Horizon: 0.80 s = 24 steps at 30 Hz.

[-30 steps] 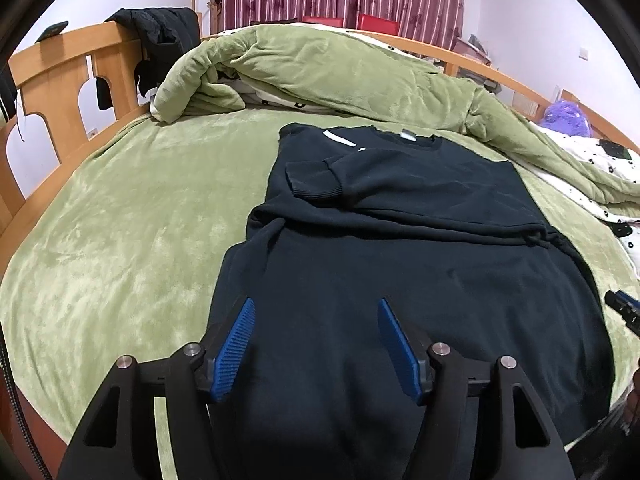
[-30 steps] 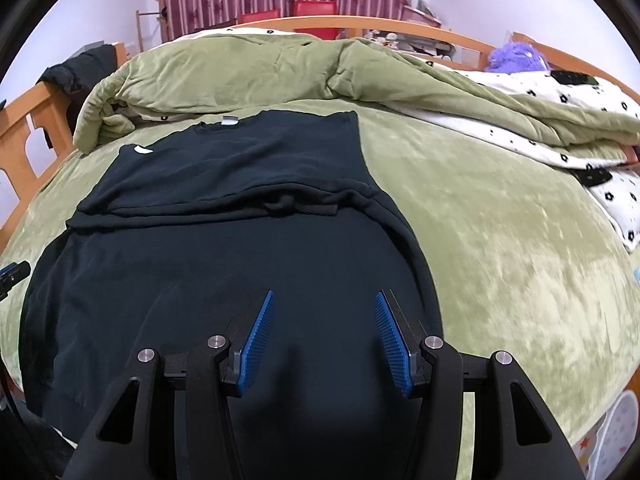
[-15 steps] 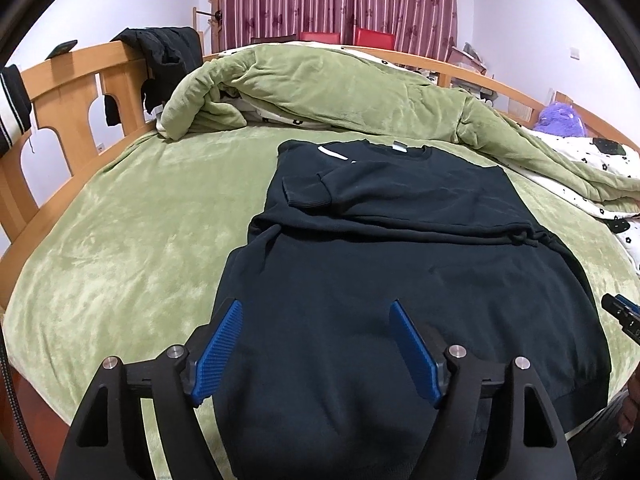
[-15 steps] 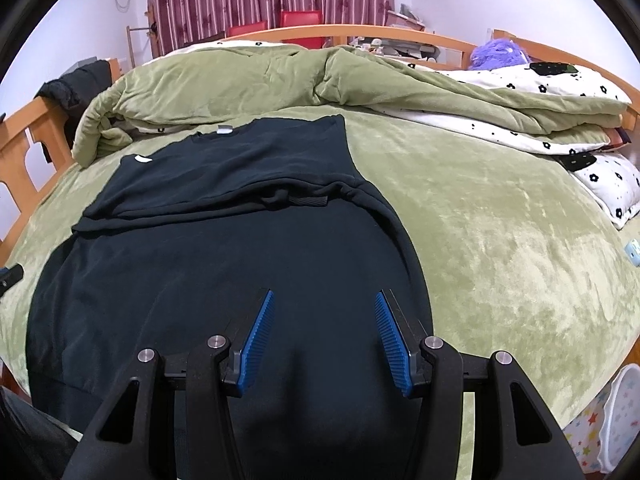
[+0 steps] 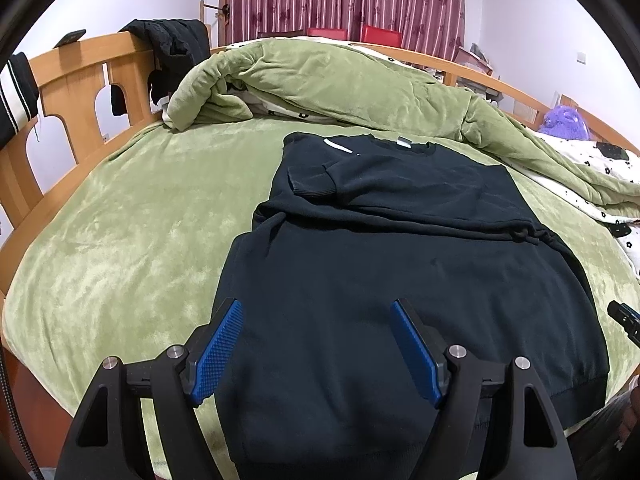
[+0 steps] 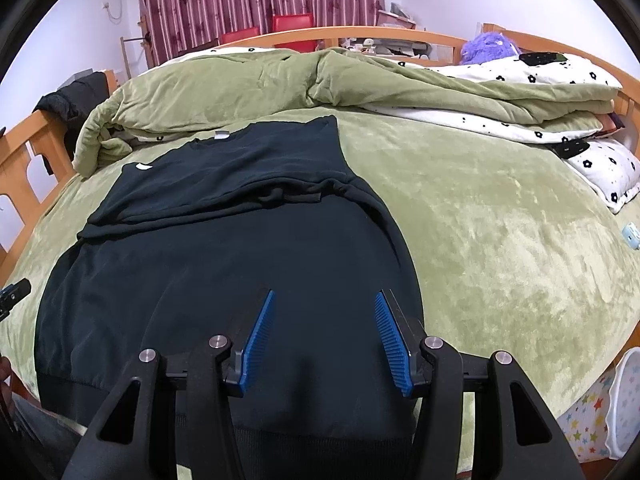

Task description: Fold small clothes

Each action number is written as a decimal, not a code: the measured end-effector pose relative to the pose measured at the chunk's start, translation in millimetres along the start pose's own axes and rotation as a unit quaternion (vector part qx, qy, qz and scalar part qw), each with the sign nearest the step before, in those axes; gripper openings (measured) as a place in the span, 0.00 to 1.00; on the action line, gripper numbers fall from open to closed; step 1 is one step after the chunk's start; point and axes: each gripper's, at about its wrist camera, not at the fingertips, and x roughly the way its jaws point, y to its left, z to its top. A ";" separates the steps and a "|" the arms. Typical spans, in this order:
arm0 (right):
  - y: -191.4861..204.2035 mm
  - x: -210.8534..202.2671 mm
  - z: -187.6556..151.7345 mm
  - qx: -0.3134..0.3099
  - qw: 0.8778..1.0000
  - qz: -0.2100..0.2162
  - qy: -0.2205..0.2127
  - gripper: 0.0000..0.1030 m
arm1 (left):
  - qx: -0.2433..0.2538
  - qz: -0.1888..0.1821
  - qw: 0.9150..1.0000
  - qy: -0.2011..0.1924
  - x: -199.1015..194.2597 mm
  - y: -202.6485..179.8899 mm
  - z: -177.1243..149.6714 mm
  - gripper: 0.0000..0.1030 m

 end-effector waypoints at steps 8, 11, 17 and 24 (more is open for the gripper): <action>2.6 -2.3 -6.3 -0.011 1.000 0.003 -0.005 0.49 | 0.005 0.002 1.000 0.001 1.2 -4.3 -1.7 0.73; 2.7 -2.4 -6.3 -0.011 1.000 0.003 -0.006 0.49 | 0.009 0.004 1.000 -0.001 1.3 -6.7 -2.3 0.72; 2.4 -1.5 -6.5 -0.011 1.000 0.002 -0.007 0.49 | 0.009 0.004 1.000 0.000 1.9 -7.3 -3.1 0.72; 2.8 0.3 -6.2 -0.010 1.000 0.001 -0.007 0.49 | 0.009 0.004 1.000 0.002 3.7 -7.3 -3.2 0.73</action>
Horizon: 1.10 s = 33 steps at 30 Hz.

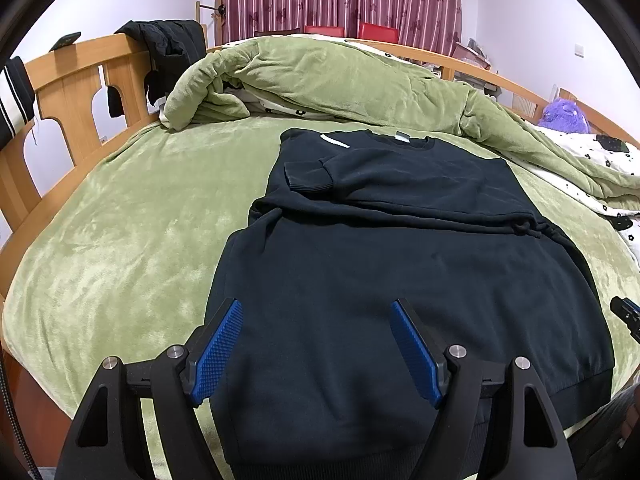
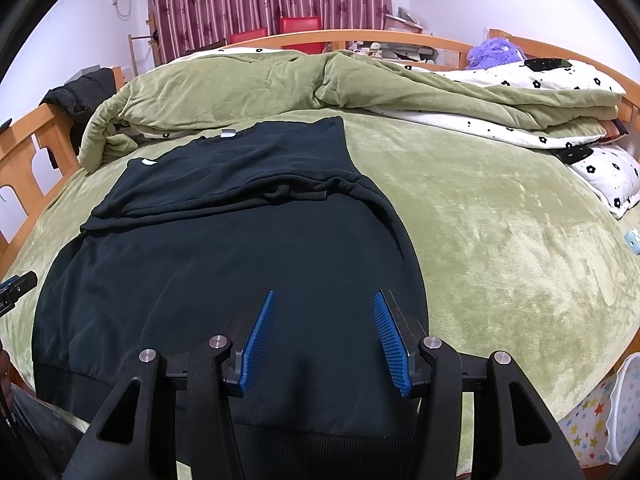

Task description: Fold small clothes

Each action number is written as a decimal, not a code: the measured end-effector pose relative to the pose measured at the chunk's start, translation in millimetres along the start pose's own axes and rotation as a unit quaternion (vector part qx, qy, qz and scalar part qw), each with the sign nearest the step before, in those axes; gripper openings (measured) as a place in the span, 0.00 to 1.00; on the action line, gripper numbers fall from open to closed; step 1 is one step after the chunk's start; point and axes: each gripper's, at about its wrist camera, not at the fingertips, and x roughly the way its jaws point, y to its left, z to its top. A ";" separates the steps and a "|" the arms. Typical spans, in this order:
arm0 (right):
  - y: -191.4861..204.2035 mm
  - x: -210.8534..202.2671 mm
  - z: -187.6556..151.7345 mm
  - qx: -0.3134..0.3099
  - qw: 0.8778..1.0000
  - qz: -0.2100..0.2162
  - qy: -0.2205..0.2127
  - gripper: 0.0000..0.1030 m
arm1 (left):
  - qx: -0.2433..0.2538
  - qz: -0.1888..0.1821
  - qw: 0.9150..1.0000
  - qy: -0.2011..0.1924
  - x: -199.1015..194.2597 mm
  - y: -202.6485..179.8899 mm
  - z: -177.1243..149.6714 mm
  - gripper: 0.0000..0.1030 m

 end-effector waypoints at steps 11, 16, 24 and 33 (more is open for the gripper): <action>-0.1 2.7 0.7 0.000 1.000 -0.001 0.002 0.49 | -0.007 -0.002 1.000 0.001 1.0 2.9 0.8 0.72; 0.2 2.6 0.6 0.000 1.000 -0.002 0.002 0.49 | -0.006 -0.002 1.000 0.003 1.3 3.6 1.0 0.72; 0.2 3.3 0.6 0.000 1.000 -0.002 0.001 0.49 | -0.006 -0.002 1.000 0.002 1.4 4.8 1.3 0.72; -0.7 3.9 0.1 -0.001 1.000 -0.003 0.002 0.49 | -0.007 -0.003 1.000 0.001 1.4 4.9 1.3 0.72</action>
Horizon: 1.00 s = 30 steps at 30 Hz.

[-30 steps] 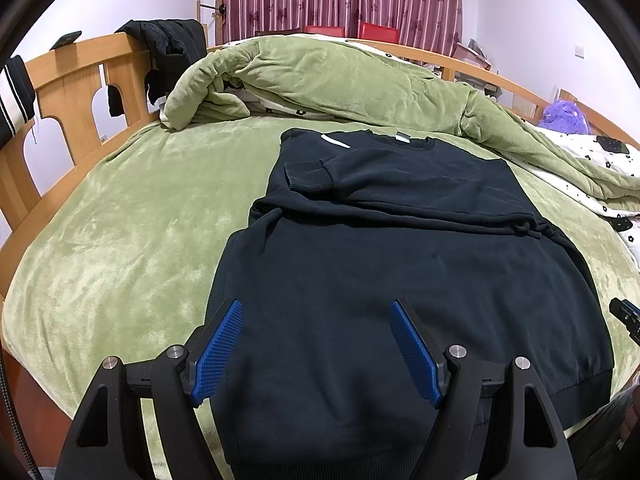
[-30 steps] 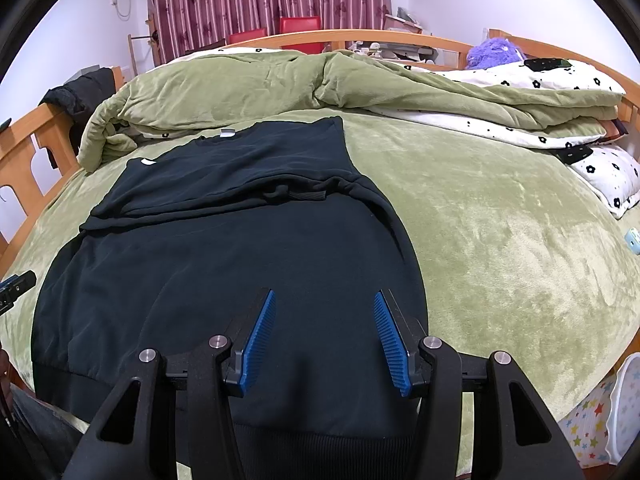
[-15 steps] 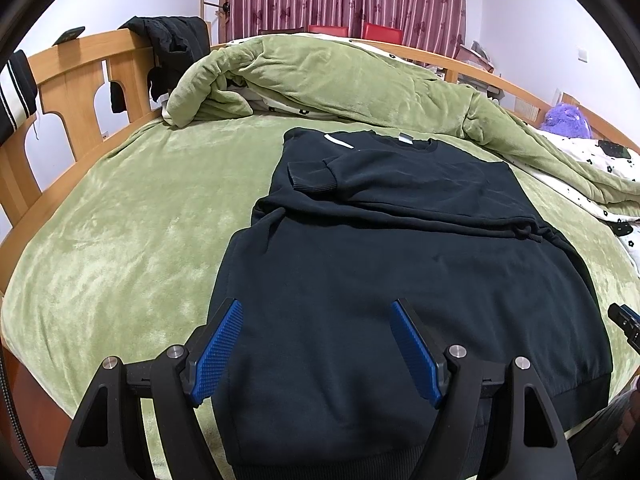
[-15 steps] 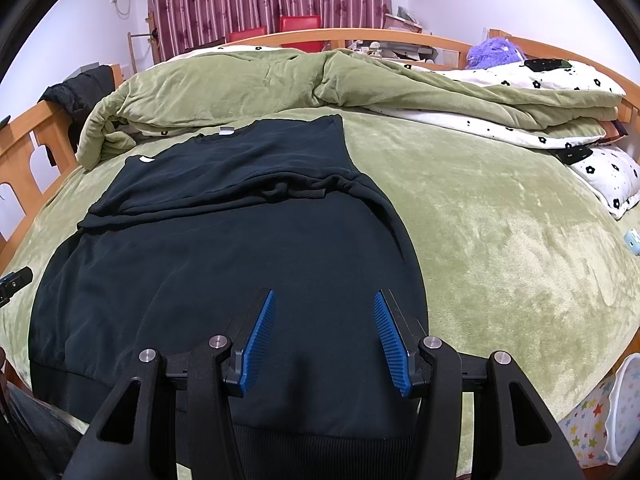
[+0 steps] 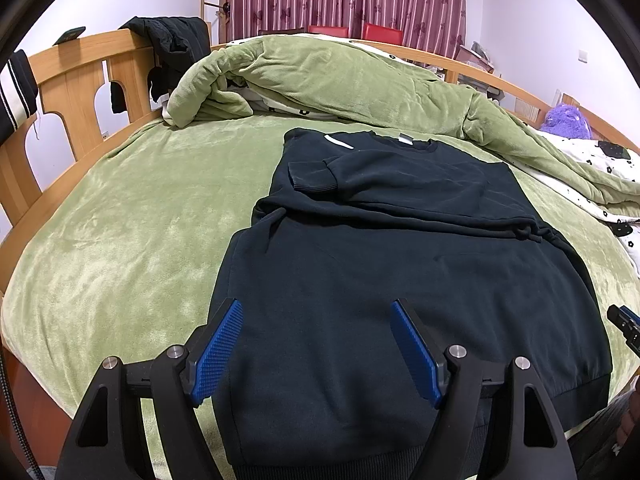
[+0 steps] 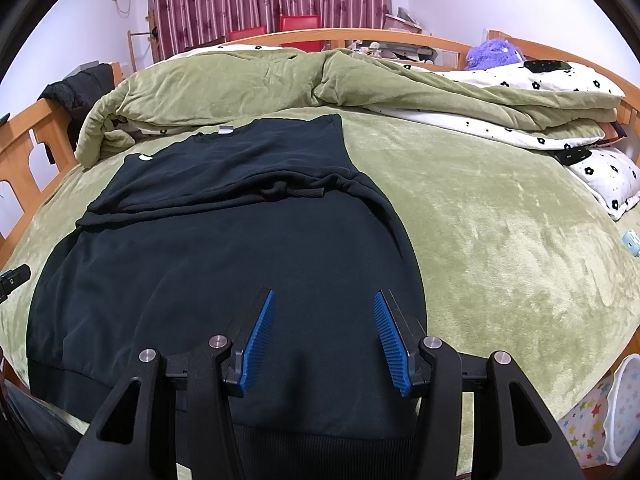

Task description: Fold small clothes

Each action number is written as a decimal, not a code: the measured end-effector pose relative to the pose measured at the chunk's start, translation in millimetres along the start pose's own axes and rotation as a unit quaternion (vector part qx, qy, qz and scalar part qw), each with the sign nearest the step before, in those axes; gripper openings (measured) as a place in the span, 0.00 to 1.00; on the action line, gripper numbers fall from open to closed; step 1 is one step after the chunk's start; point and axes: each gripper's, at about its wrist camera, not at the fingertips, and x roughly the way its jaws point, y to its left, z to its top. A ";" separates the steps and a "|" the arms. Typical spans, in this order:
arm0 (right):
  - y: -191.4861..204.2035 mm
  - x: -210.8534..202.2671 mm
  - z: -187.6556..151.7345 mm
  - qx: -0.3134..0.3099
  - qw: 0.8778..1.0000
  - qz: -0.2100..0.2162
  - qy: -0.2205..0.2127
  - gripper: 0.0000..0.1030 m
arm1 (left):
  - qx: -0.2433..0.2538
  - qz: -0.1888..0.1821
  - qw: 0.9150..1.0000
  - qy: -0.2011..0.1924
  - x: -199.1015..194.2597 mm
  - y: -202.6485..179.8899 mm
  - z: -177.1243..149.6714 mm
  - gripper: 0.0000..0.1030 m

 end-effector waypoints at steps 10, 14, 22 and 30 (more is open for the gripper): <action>0.4 0.2 -0.6 -0.001 1.000 -0.001 0.000 0.49 | -0.002 0.002 1.000 -0.004 -1.2 0.9 1.3 0.72; -3.3 0.4 -1.5 -0.001 1.000 -0.003 0.001 0.49 | -0.010 0.002 1.000 0.002 -1.0 5.7 -0.4 0.72; -10.6 -2.7 -6.8 -0.005 1.000 0.004 0.010 0.49 | -0.017 0.001 1.000 0.022 2.3 25.6 -11.2 0.72; -28.4 -3.2 -21.2 0.008 0.999 0.019 0.040 0.49 | -0.037 -0.023 0.996 0.073 15.5 51.5 -42.0 0.72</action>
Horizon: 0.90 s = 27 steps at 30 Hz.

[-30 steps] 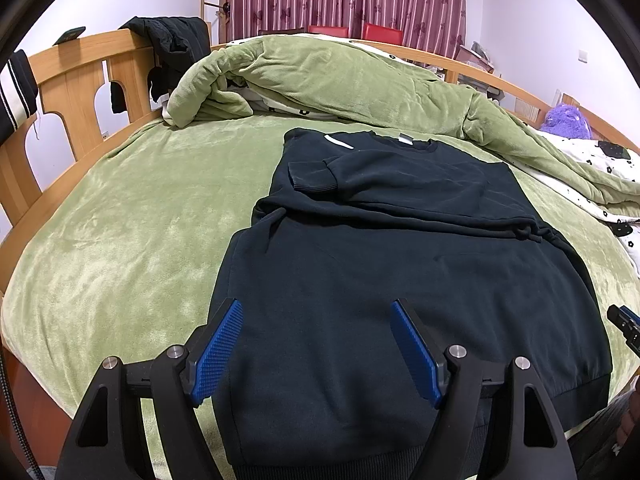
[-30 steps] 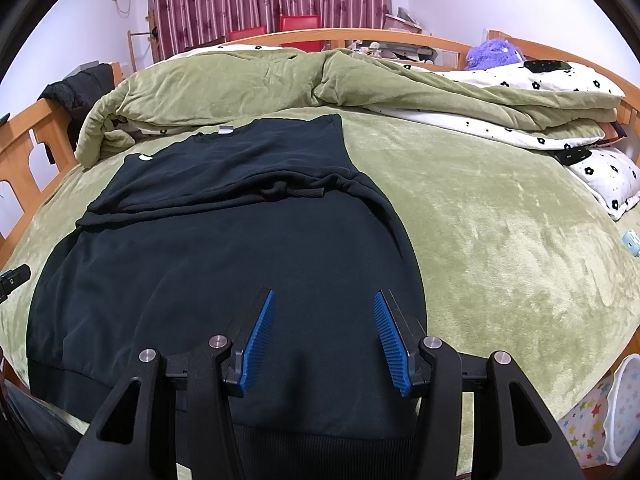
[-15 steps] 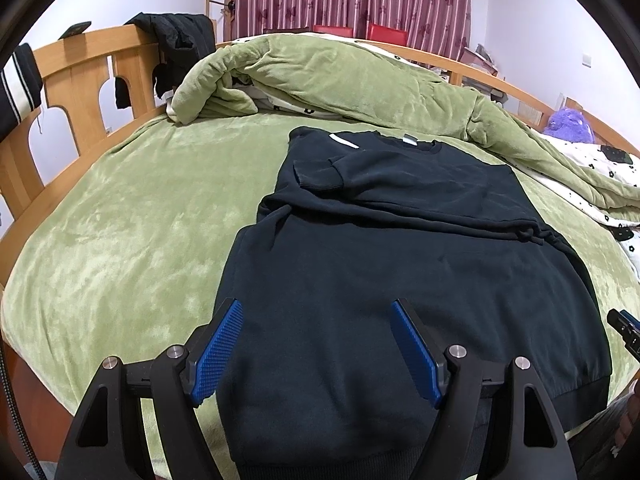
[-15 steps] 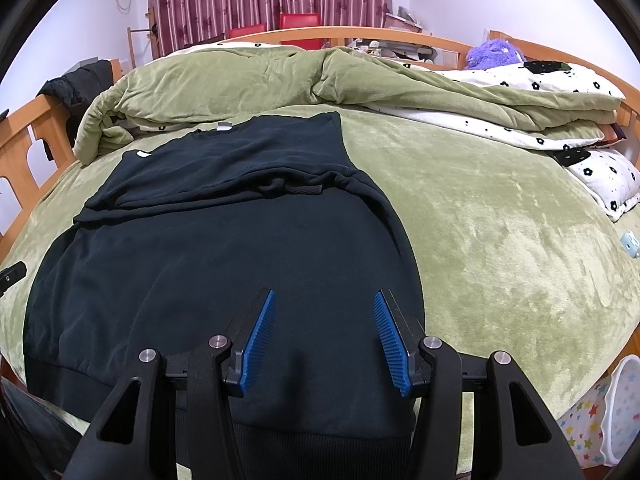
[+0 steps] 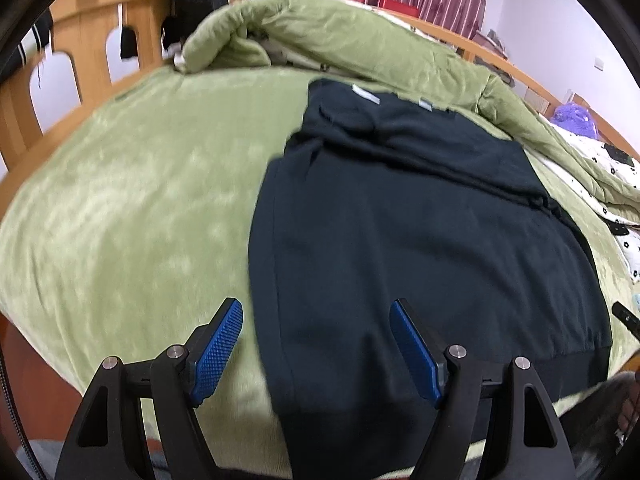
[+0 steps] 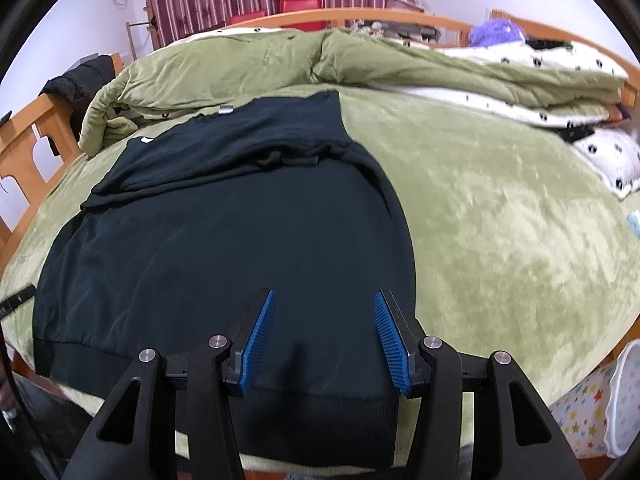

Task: Fold small clothes
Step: 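Move both tools to the ribbed hem and close on it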

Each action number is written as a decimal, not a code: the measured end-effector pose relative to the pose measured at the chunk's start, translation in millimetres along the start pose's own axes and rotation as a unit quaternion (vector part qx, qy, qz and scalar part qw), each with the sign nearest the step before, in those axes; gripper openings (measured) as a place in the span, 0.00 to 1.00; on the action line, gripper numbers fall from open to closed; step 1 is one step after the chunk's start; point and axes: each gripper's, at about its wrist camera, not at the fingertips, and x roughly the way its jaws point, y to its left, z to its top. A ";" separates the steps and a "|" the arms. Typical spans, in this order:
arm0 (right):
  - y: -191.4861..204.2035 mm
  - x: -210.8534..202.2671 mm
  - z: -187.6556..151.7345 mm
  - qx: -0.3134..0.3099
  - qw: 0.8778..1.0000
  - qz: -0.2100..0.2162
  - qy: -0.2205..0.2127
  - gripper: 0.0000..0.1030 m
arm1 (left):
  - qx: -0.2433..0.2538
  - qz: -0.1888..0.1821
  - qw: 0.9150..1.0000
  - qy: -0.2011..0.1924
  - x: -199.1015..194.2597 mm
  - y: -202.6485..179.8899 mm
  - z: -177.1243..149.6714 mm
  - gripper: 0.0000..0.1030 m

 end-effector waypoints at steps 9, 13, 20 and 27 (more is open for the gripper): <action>-12.9 9.7 -15.1 -0.003 0.999 -0.028 0.026 0.49 | 0.009 -0.009 0.999 0.038 12.2 5.8 -34.7 0.71; -18.5 9.5 -23.0 0.006 0.999 -0.027 0.040 0.49 | -0.004 -0.040 0.998 0.045 11.5 11.2 -43.6 0.71; -29.4 13.4 -39.5 0.011 0.998 -0.029 0.059 0.50 | -0.001 -0.053 0.998 0.045 14.7 7.9 -50.0 0.71; -17.0 13.3 -53.9 0.009 0.998 0.010 0.067 0.49 | 0.001 -0.059 0.997 0.047 19.1 3.6 -46.1 0.65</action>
